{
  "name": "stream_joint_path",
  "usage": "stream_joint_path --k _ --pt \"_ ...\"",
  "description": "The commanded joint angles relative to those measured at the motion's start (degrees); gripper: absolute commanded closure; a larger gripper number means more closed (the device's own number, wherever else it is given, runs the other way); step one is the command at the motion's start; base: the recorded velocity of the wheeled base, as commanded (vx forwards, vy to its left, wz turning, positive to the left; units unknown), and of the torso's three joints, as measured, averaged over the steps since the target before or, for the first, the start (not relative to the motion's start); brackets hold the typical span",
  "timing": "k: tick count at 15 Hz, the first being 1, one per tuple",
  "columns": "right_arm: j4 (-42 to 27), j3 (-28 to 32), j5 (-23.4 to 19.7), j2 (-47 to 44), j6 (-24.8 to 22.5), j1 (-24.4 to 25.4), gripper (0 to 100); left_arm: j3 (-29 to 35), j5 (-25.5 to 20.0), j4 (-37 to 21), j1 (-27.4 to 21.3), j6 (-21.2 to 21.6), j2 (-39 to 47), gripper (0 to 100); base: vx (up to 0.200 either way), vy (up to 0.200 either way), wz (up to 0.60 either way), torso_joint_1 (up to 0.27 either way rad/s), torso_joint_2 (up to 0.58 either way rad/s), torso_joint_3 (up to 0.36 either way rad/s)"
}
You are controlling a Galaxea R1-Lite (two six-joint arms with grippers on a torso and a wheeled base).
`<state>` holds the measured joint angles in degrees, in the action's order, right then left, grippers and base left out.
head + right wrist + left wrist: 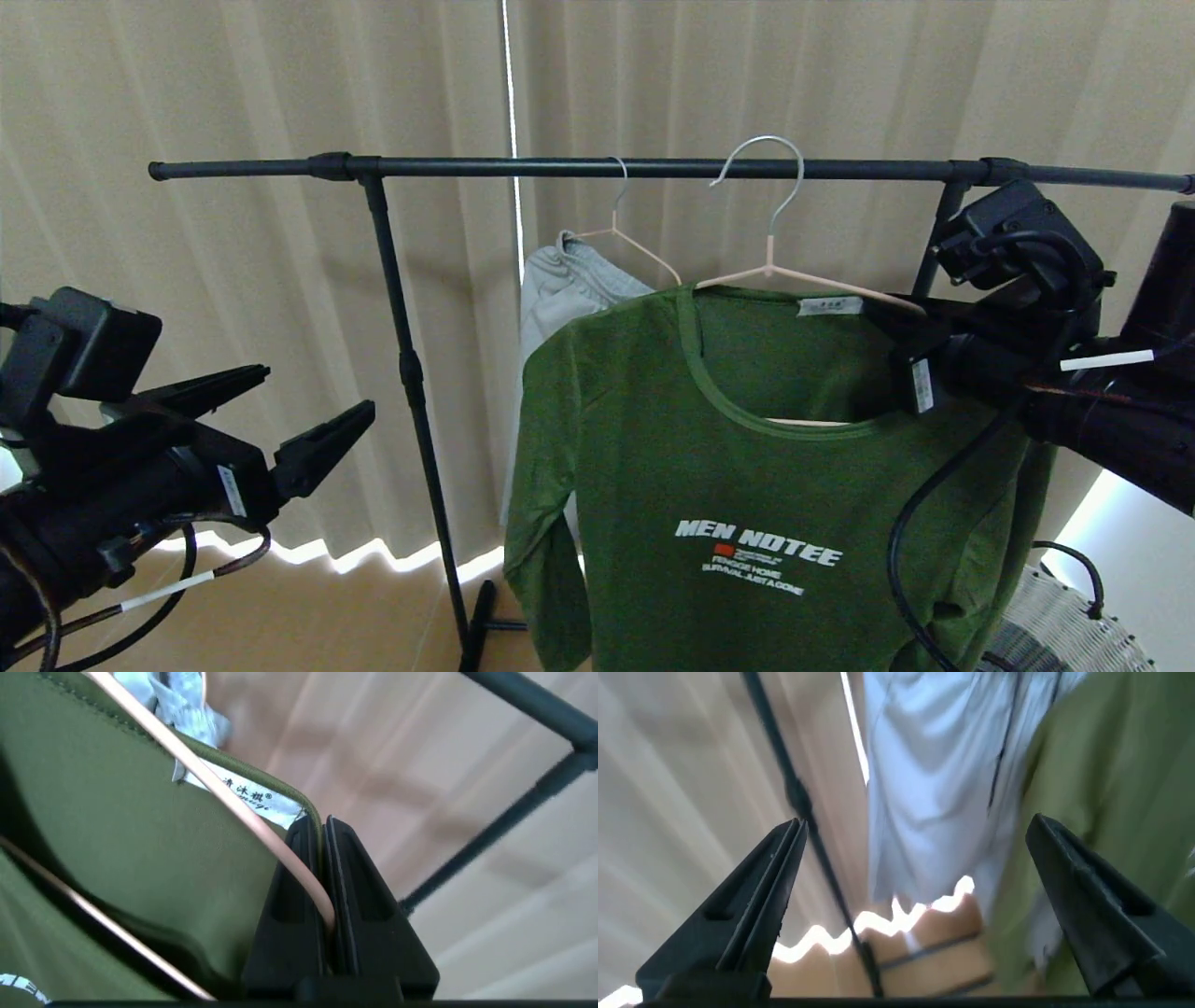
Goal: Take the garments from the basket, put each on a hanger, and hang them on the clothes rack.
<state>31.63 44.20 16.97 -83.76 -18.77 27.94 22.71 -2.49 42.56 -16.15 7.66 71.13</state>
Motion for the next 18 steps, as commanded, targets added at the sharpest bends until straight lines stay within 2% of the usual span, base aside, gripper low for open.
stream_joint_path --k 1,3,6,10,11,12,14,16,18 --pt "-0.9 0.0 0.0 1.1 0.0 -1.0 100 0.6 0.0 0.0 -0.4 0.0 0.1 0 0.000 0.000 0.00 0.000 0.00 0.000" --pt "-4.0 -0.5 0.0 3.3 0.1 -3.6 100 -0.1 -0.1 0.1 -1.7 0.0 1.1 0 0.000 0.000 0.00 0.000 0.00 0.000" --pt "-9.5 -1.1 0.0 6.3 0.1 -7.9 100 -2.3 -0.1 2.0 -1.9 -3.8 1.6 0 0.000 0.000 0.00 0.000 0.00 0.000" --pt "-20.4 -3.7 0.3 12.4 0.0 -16.4 100 -4.9 -0.1 13.2 -1.6 -3.3 3.0 0 0.000 0.000 0.00 0.000 0.00 0.000" --pt "-21.6 -3.7 0.3 12.9 0.0 -17.9 100 -5.5 -0.1 14.4 -1.7 -3.3 2.7 0 0.000 0.000 0.00 0.000 0.00 0.000" --pt "-23.3 -3.6 0.3 13.9 0.0 -21.4 100 -6.5 -0.1 16.1 -1.5 -2.6 2.9 0 0.000 0.000 0.00 0.000 0.00 0.000" --pt "-25.0 -3.2 1.9 14.3 -1.4 -27.6 100 -6.9 0.0 16.7 -1.3 -2.1 3.2 0 0.000 0.000 0.00 0.000 0.00 0.000" --pt "-24.4 -2.9 4.5 14.5 -4.6 -31.0 100 -6.9 0.0 16.7 -1.0 -2.0 4.3 0 0.000 0.000 0.00 0.000 0.00 0.000" --pt "-23.2 -2.7 5.2 14.4 -4.9 -32.8 100 -6.9 0.0 16.8 0.0 -2.0 5.8 0 0.000 0.000 0.00 0.000 0.00 0.000"
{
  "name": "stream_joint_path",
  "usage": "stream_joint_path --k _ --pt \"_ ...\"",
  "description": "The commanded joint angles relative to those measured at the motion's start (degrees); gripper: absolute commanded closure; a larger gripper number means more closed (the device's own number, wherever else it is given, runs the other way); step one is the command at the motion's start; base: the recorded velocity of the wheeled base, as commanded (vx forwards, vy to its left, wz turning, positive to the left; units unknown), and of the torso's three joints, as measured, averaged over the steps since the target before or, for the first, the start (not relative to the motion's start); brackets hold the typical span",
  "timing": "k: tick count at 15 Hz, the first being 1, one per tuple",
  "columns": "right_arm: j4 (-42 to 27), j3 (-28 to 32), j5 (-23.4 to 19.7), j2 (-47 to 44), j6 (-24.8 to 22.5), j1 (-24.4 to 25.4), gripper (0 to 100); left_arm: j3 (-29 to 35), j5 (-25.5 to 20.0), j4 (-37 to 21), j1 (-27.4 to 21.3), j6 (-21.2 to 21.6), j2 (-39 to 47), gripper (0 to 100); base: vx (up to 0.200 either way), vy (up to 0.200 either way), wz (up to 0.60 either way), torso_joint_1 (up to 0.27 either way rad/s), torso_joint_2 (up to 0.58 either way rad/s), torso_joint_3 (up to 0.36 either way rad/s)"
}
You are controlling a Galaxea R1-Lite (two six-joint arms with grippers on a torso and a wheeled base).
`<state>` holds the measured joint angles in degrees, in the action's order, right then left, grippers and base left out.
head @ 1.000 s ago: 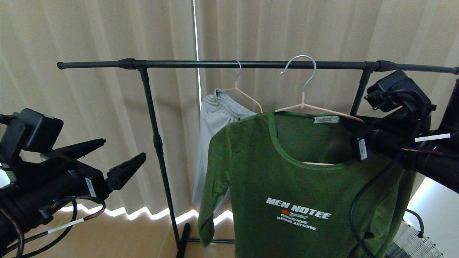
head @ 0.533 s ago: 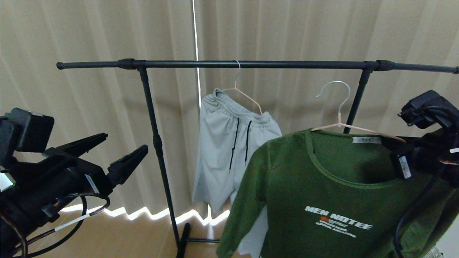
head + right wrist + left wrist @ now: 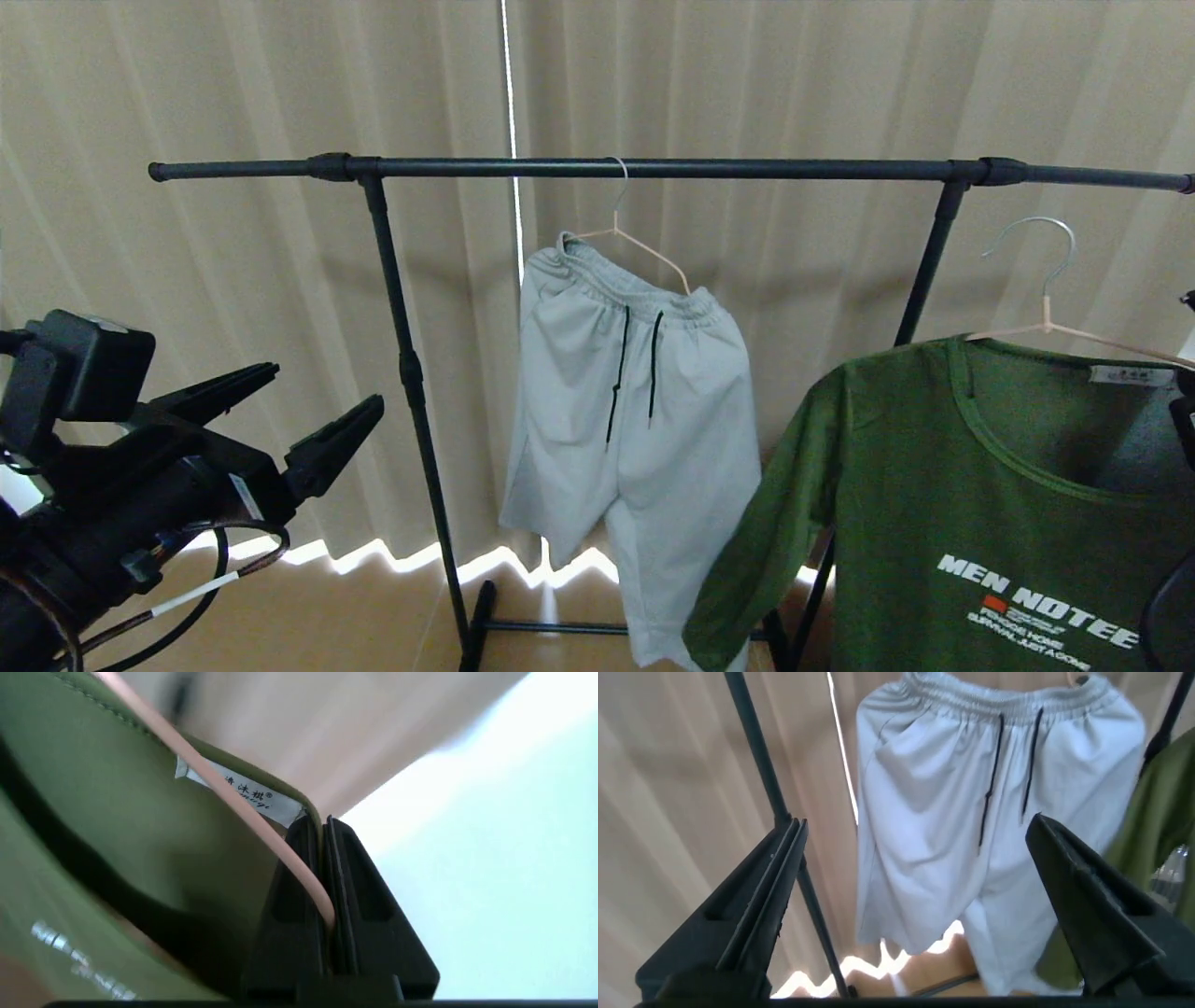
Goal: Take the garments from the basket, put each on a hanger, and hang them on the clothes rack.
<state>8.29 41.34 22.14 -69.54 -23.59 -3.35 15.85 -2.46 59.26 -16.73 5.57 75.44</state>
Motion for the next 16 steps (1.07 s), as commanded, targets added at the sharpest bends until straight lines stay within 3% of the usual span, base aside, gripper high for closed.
stream_joint_path --k 1,7,12,16 --pt "1.2 0.1 0.1 0.1 -0.1 -1.5 100 0.1 0.0 0.1 0.8 0.0 2.3 0 0.000 0.000 0.00 0.000 0.00 0.000" --pt "11.0 0.3 -0.7 -4.4 2.1 -0.7 100 0.2 0.0 0.1 0.8 -0.2 1.5 0 0.000 0.000 0.00 0.000 0.00 0.000" --pt "12.3 0.6 -0.3 -5.1 2.0 3.8 100 0.0 0.0 0.1 0.8 0.0 0.2 0 0.200 0.000 0.00 -0.002 0.00 0.007" --pt "12.3 1.0 -0.2 -5.1 2.0 4.7 100 -0.2 0.0 0.1 0.7 0.1 0.2 0 0.200 0.000 0.00 0.005 0.00 0.000"
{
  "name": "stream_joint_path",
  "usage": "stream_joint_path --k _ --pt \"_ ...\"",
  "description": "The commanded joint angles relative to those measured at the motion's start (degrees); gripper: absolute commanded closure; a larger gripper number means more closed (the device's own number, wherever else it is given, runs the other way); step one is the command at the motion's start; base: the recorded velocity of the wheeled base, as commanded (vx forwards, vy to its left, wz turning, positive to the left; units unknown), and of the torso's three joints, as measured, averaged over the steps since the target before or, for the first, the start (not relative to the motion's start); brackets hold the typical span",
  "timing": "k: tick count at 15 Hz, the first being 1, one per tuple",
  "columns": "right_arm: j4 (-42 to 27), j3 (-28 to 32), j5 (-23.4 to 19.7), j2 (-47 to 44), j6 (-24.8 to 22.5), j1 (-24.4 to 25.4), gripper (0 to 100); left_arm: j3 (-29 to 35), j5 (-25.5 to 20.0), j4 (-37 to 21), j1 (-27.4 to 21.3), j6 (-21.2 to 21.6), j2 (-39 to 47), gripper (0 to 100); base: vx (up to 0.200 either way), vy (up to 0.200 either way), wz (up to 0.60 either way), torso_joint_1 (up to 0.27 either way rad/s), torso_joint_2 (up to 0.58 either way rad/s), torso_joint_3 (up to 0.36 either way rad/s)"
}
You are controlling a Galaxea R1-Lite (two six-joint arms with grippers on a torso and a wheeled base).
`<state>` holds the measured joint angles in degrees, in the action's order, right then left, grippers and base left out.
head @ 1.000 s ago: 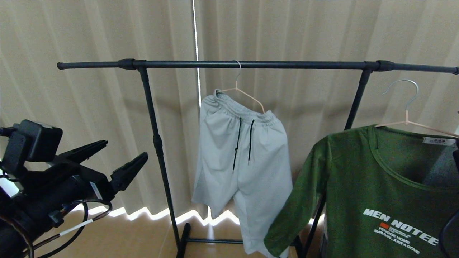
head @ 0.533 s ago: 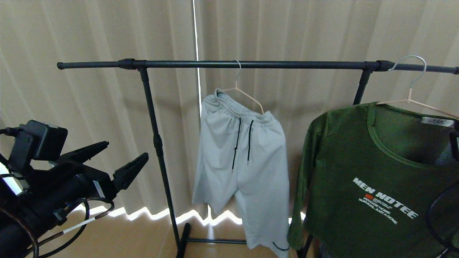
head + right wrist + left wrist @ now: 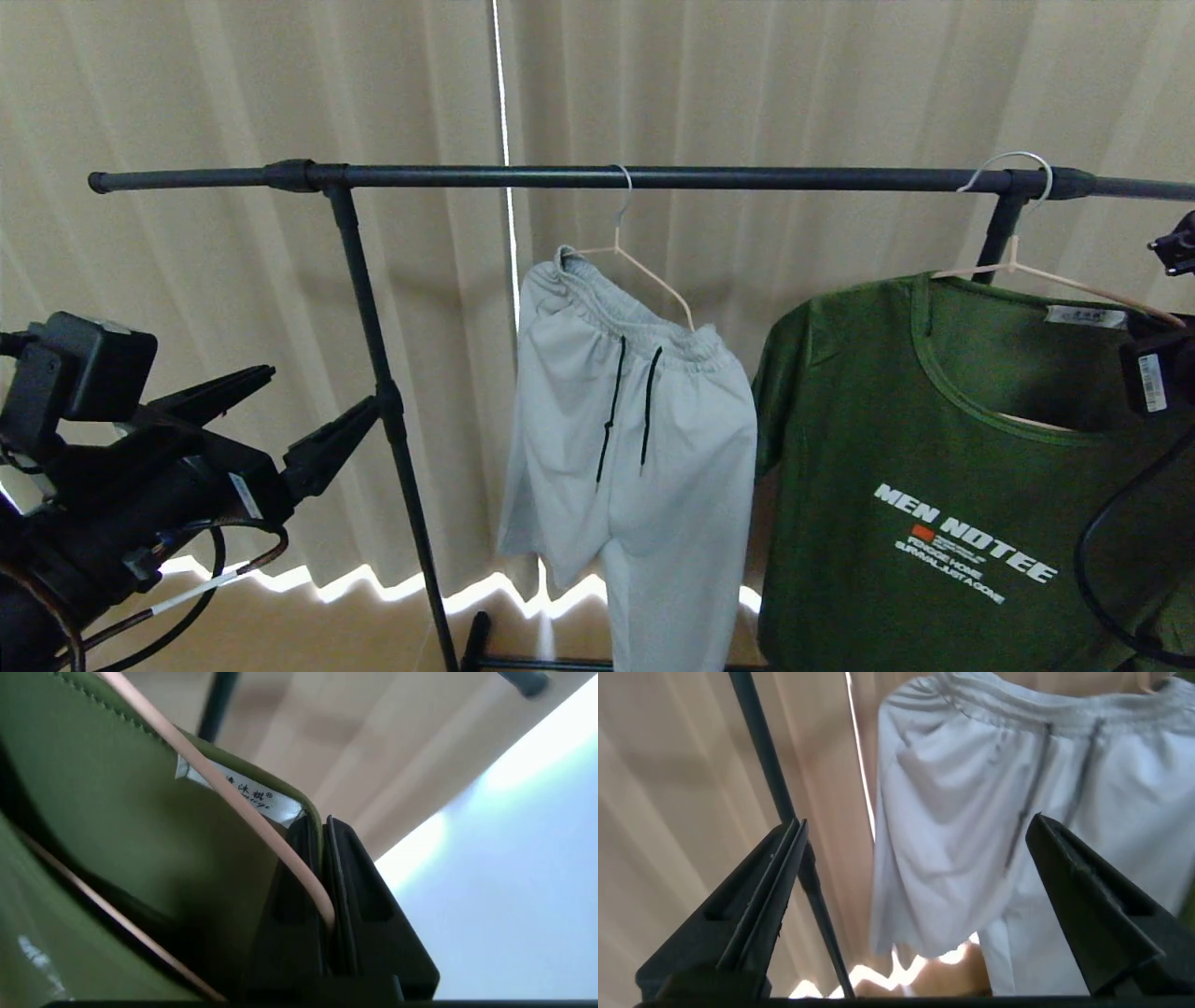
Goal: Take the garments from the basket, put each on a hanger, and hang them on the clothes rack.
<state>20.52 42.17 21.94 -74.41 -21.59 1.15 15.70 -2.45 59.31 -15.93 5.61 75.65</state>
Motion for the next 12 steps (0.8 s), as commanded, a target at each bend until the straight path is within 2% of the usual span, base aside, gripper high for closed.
stream_joint_path --k 1,7,9,12 --pt "0.0 1.4 0.0 -0.2 -0.1 0.2 100 -0.1 0.0 0.0 -0.1 0.1 -0.1 0 0.000 0.000 0.00 0.000 0.00 0.000" --pt "0.1 6.3 -0.1 -5.5 0.0 0.2 100 -1.5 -0.1 2.8 -0.2 0.0 -0.1 0 0.000 0.000 0.00 0.000 0.00 0.000" --pt "0.1 11.3 -0.1 -11.5 0.1 0.2 100 -1.8 -0.1 4.8 0.0 0.0 -0.5 0 0.000 0.000 0.00 0.000 0.00 0.000" --pt "1.5 14.5 0.1 -16.5 0.4 0.2 100 -2.0 -0.1 4.8 0.0 -0.1 -0.9 0 0.000 0.000 0.00 0.000 0.00 0.000"
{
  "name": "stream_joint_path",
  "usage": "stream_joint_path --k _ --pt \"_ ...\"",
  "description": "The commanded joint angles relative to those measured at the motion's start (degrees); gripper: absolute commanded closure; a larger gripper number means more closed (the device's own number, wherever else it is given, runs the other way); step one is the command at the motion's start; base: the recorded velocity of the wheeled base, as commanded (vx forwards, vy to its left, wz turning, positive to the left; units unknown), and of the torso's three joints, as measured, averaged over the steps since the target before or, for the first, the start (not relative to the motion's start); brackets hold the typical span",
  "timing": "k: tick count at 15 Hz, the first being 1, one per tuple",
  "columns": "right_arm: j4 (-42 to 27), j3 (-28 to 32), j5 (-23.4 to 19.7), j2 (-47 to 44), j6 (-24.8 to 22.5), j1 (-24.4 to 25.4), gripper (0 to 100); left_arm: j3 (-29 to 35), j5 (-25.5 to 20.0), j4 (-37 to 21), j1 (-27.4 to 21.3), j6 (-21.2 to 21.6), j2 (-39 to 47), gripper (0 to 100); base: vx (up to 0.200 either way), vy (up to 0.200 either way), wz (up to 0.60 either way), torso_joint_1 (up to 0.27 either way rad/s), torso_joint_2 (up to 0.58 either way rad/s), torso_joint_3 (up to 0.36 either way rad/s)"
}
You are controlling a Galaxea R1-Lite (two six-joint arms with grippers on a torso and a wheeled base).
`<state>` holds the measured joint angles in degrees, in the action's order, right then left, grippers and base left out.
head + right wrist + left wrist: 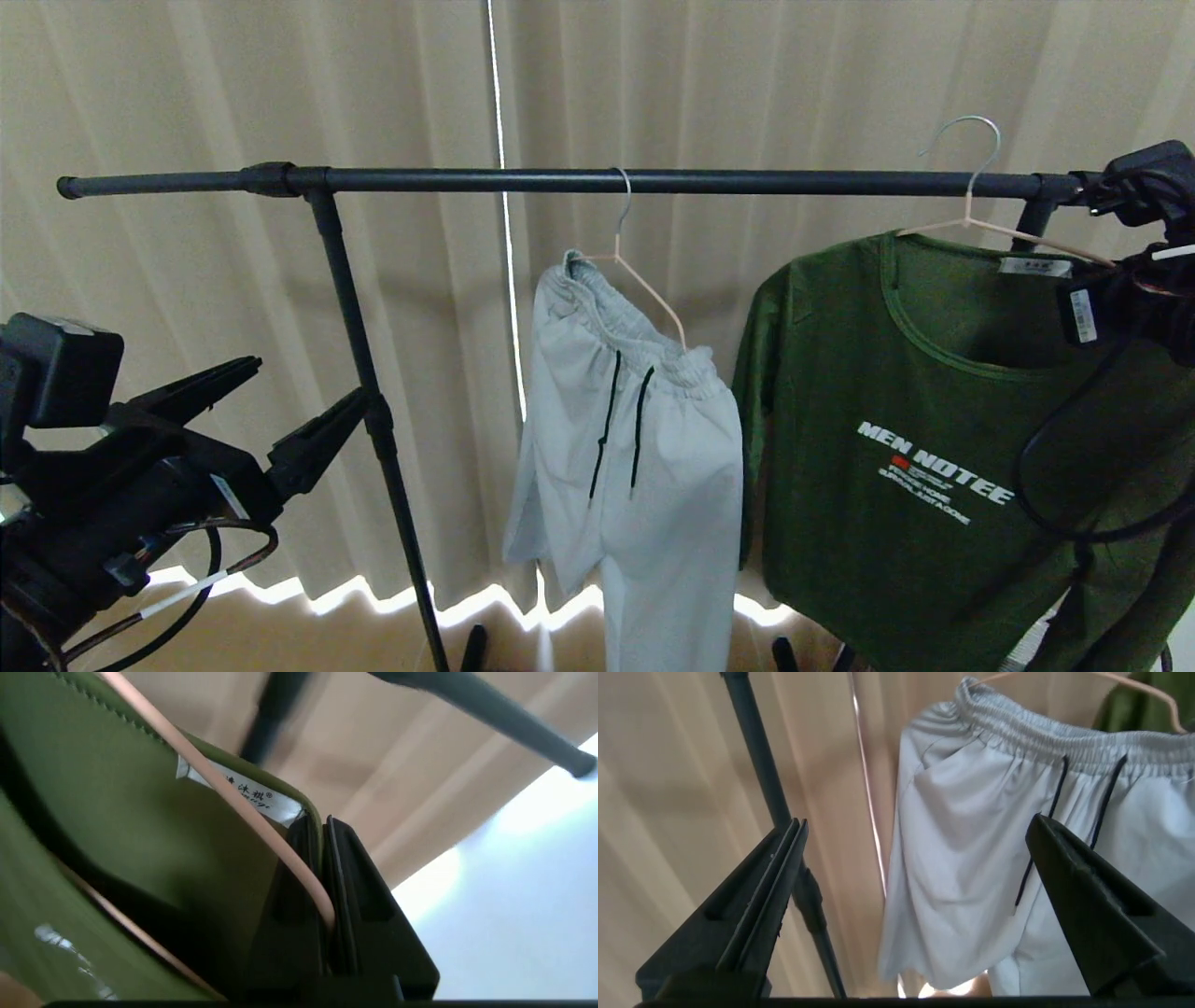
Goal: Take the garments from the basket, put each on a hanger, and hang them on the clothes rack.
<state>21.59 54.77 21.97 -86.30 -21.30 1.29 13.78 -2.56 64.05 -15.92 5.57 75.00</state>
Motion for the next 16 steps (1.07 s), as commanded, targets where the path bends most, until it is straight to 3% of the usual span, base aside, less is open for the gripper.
stream_joint_path --k 1,9,15,16 --pt "2.8 2.0 0.6 -6.2 0.4 0.0 100 -0.1 0.0 0.0 0.0 0.0 -0.2 0 0.000 0.000 0.00 0.000 0.00 0.000" --pt "5.6 -3.1 1.9 -7.3 0.6 5.6 100 -0.2 0.0 0.0 0.0 0.0 0.0 0 0.000 0.000 0.00 0.000 0.00 0.000" --pt "6.1 -5.0 2.1 -6.8 0.4 6.3 100 -0.2 0.0 0.0 0.0 0.1 0.1 0 0.000 0.000 0.00 0.000 0.00 0.000" --pt "6.3 -5.9 2.0 -6.4 0.4 6.3 0 -0.2 0.0 0.0 0.0 0.1 0.1 0 0.000 0.000 0.00 0.000 0.00 0.000"
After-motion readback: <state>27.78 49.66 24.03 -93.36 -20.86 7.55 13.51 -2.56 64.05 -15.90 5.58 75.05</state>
